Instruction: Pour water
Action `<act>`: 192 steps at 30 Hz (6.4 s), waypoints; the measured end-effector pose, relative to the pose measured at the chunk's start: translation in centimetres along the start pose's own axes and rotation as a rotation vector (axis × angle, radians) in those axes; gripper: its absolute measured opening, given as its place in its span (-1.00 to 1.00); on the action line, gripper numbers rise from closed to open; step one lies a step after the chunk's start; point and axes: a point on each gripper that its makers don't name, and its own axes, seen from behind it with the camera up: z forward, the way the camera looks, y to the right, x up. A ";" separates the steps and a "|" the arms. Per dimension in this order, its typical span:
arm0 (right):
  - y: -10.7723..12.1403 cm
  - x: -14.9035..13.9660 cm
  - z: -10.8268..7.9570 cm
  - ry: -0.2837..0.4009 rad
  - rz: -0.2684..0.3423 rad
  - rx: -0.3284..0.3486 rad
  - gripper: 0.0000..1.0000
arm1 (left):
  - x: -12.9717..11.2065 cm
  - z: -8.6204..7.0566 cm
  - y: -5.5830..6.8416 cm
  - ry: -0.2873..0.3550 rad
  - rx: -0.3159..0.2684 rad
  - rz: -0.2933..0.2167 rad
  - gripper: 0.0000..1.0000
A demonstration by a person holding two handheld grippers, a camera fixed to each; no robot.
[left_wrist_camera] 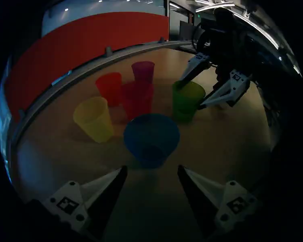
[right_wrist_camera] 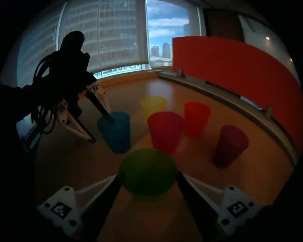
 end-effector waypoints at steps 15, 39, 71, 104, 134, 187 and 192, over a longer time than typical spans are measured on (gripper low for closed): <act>-0.6 -2.0 -3.8 0.008 0.036 -0.063 1.00 | -0.5 -2.6 0.3 0.049 0.053 -0.042 0.85; 0.4 -0.5 -13.9 0.218 0.171 -0.331 1.00 | 2.5 -10.4 -0.4 0.334 0.359 -0.099 0.85; 6.4 1.8 -25.6 0.562 0.278 -0.958 1.00 | 4.0 -20.7 -5.3 0.771 0.790 -0.351 0.85; 7.1 3.0 -25.7 0.504 0.246 -1.023 1.00 | 1.0 -17.5 -8.5 0.775 0.935 -0.363 0.85; 7.5 2.8 -26.5 0.504 0.268 -1.049 1.00 | 0.6 -14.6 -8.5 0.780 0.887 -0.369 0.85; 9.2 0.4 -24.8 0.629 0.265 -1.009 1.00 | 0.0 -13.6 -8.7 0.741 0.871 -0.379 0.85; 9.9 -0.7 -24.9 0.649 0.302 -1.018 0.99 | 0.0 -13.6 -8.8 0.741 0.871 -0.379 0.85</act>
